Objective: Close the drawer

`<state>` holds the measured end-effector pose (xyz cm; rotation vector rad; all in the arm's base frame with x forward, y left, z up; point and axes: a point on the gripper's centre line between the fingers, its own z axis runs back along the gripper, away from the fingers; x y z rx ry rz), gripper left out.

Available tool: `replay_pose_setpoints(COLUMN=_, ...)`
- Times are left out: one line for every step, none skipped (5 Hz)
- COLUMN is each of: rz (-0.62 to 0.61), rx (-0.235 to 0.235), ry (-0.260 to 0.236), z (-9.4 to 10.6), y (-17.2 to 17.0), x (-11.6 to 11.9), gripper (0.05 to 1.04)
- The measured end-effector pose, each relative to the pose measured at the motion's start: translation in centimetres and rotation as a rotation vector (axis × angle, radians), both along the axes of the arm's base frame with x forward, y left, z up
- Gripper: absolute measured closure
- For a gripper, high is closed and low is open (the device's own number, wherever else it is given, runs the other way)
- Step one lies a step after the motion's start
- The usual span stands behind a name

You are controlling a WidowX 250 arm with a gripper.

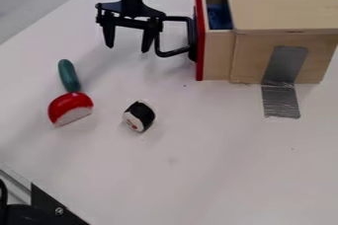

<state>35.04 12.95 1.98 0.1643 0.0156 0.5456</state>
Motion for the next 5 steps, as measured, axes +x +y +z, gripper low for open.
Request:
replay_pose_setpoints(rz=-0.047, rx=0.004, ry=0.000, z=0.0, y=-1.8, x=0.6, gripper=0.087)
replay_pose_setpoints(rz=-0.060, rx=0.013, ry=-0.002, z=0.5, y=-2.2, x=1.1, gripper=0.087)
replay_pose_setpoints(rz=-0.067, rx=0.018, ry=-0.004, z=0.4, y=-2.4, x=1.5, gripper=0.087)
replay_pose_setpoints(rz=-0.079, rx=0.025, ry=0.013, z=-0.1, y=-2.7, x=2.1, gripper=0.087)
replay_pose_setpoints(rz=-0.081, rx=0.024, ry=0.025, z=-0.3, y=-2.6, x=2.6, gripper=0.087)
